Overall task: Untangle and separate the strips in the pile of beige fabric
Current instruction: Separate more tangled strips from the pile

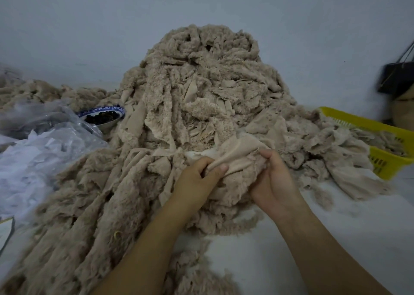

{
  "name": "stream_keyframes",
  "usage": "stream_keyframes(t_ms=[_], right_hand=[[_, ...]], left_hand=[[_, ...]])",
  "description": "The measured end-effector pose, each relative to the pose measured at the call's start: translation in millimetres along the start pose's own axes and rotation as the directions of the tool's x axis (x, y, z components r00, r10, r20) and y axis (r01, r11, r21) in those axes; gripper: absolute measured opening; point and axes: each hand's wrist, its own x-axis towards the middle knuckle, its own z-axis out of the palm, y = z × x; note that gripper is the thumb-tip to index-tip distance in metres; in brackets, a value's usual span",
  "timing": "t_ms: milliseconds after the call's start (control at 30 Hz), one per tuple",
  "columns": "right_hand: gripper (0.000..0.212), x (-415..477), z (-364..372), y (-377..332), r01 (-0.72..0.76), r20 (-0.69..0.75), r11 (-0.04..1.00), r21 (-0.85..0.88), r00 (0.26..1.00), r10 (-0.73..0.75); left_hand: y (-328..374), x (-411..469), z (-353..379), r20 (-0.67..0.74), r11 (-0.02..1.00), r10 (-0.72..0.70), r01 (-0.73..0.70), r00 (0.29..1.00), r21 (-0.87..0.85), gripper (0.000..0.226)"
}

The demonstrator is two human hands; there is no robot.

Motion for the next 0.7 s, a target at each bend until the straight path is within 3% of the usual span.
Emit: stream_keyframes(t_ms=[100,167,267,567,700], right_hand=[[0.043,1.7,-0.5,-1.0,0.02,-0.025,0.999,0.038,1.0,-0.019],[0.044,2.8,-2.3,-1.3,0.029,-0.036,0.998,0.056,0.999,-0.027],[0.043,3.6,-3.6,-0.8,0.027,-0.057,0.997,0.068,0.998,-0.024],[0.057,4.3,-5.0,-5.6,0.086,0.002,0.972,0.218,0.996,-0.088],[0.046,1.1,-2.8,-8.4,0.049,-0.01,0.981,0.187,0.999,-0.048]], left_hand=[[5.4,0.5,-7.9,-0.025,0.976,-0.052,0.045,0.998,-0.215,0.024],[10.5,0.9,-11.2,-0.017,0.903,-0.108,0.091,0.994,-0.419,0.021],[12.0,2.2,-14.4,-0.001,0.834,-0.137,0.115,0.991,-0.54,0.015],[10.6,1.1,-16.7,0.162,0.742,-0.186,0.247,0.969,-0.623,0.017],[12.2,-0.5,-14.3,0.203,0.779,-0.214,0.292,0.955,-0.555,0.023]])
